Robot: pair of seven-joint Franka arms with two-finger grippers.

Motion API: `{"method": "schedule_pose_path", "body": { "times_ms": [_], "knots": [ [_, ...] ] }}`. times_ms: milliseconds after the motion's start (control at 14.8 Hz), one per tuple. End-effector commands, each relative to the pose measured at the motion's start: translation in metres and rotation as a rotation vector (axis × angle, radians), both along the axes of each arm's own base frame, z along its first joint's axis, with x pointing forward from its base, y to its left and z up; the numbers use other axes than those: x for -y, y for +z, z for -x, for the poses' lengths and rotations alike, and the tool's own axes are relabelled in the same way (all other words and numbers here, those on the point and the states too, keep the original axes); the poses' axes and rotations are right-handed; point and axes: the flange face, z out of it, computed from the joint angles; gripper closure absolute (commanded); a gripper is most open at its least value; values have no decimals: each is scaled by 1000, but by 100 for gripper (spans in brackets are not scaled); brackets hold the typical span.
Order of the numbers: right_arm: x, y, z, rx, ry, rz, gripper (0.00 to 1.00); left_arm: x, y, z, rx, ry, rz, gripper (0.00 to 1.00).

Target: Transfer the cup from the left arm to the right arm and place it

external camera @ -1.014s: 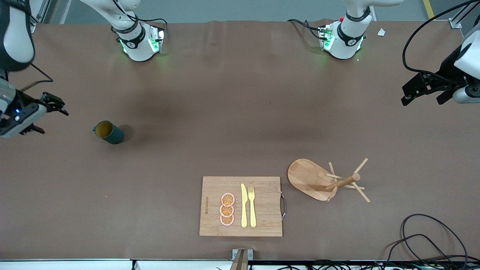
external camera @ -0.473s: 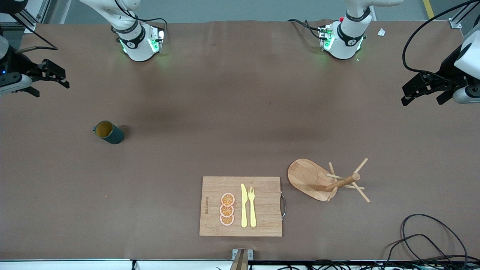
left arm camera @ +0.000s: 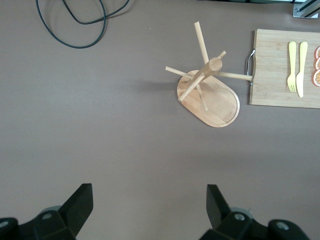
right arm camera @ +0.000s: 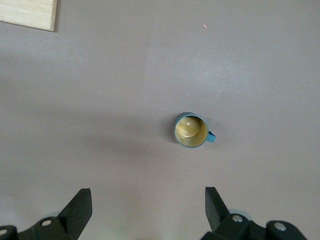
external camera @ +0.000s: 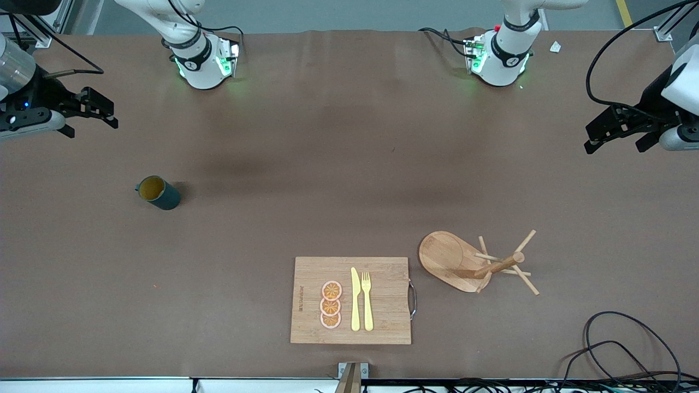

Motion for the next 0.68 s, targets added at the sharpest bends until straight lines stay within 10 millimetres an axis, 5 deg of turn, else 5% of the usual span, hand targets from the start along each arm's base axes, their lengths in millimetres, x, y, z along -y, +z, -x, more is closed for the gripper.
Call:
{"method": "schedule_pose_path", "body": {
  "times_ms": [0,608],
  "knots": [
    [1,3,8,7,-12,-9,0,3,3,-2,17,-9,16,0],
    [-10,0,10,-14,6,-3,0,2,1,-6,25,-9,15,0]
  ]
}}
